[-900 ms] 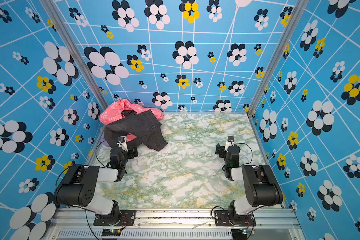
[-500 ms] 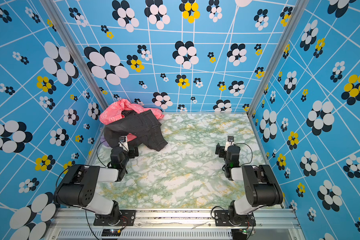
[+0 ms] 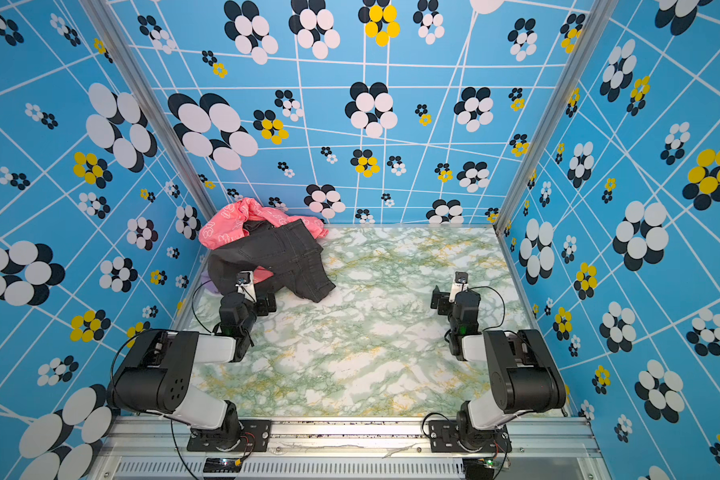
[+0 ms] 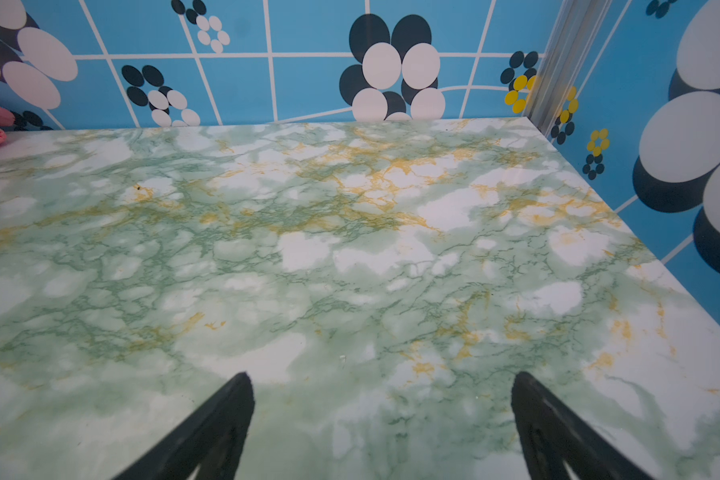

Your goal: Pick out a specific cloth from the pile

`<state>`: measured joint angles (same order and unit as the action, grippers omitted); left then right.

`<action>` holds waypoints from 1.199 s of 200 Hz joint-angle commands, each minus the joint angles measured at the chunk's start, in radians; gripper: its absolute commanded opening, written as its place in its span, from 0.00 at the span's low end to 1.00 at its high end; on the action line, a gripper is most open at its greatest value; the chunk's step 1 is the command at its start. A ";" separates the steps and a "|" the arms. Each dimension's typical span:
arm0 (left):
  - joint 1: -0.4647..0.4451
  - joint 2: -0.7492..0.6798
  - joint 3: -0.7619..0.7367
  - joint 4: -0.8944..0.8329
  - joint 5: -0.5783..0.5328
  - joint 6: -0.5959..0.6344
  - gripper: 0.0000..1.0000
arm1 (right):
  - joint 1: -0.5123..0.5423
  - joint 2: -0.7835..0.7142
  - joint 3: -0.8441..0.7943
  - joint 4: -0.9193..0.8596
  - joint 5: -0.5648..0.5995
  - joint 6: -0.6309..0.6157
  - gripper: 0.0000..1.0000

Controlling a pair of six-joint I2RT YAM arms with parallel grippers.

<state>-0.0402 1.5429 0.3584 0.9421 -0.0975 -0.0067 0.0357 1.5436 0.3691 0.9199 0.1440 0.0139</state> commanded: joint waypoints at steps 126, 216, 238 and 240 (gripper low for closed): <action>-0.013 -0.440 0.191 -0.568 -0.143 -0.062 0.99 | -0.005 -0.221 0.056 -0.306 0.018 0.031 0.99; 0.321 -0.596 0.397 -0.985 0.108 -0.456 0.99 | -0.002 -0.643 0.068 -0.594 -0.224 0.182 0.99; 0.394 -0.510 0.410 -1.012 0.175 -0.577 0.99 | -0.002 -0.707 0.063 -0.624 -0.237 0.204 0.99; 0.400 -0.502 0.411 -1.012 0.183 -0.592 0.99 | -0.002 -0.710 0.063 -0.626 -0.238 0.204 0.99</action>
<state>0.2989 0.9653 0.7395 0.0292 -0.0353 -0.4091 0.0357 0.8890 0.4232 0.3695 -0.0418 0.1707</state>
